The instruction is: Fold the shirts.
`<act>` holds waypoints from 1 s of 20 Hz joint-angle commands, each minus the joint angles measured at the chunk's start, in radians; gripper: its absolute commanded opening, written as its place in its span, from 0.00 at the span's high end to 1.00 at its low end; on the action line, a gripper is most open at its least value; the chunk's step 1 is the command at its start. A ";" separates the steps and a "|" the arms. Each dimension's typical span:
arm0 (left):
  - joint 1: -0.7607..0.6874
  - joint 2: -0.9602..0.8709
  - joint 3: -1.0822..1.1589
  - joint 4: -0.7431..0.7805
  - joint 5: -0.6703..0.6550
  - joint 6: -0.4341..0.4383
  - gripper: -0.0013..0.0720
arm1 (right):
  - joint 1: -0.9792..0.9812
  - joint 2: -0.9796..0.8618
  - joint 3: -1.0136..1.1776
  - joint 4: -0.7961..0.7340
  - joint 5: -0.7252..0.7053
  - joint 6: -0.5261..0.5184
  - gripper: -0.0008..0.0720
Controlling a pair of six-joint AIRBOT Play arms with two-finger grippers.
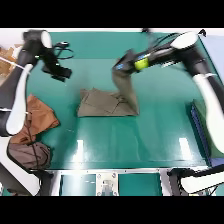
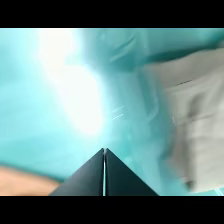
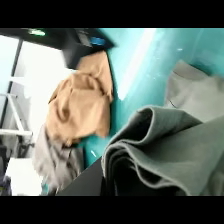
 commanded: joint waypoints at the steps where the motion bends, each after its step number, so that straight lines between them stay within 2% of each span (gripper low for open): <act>1: 0.104 0.031 -0.007 0.039 -0.026 -0.004 0.95 | 0.249 -0.126 -0.070 0.004 -0.425 0.000 0.78; 2: 0.114 0.032 -0.007 0.026 -0.027 -0.003 0.95 | 0.312 -0.173 -0.067 0.005 -0.516 -0.006 0.41; 3: 0.123 0.032 -0.007 0.021 -0.027 -0.003 0.95 | 0.364 -0.216 -0.057 0.003 -0.573 -0.018 0.24; 4: 0.124 0.032 -0.007 0.021 -0.028 -0.003 0.95 | 0.383 -0.239 -0.042 0.000 -0.571 -0.036 0.24; 6: 0.124 0.032 -0.007 0.003 -0.030 0.005 0.95 | 0.341 -0.223 -0.024 -0.071 -0.476 -0.033 0.24; 13: 0.124 0.032 -0.007 -0.027 -0.035 0.007 0.95 | -0.102 -0.001 -0.045 -0.407 -0.035 0.169 0.24; 17: 0.124 0.032 -0.007 -0.028 -0.044 0.005 0.95 | -0.293 0.045 -0.245 -0.425 -0.012 0.176 0.24; 20: 0.124 0.032 -0.007 -0.031 -0.042 0.003 0.95 | -0.341 0.023 -0.396 -0.352 -0.042 0.141 0.24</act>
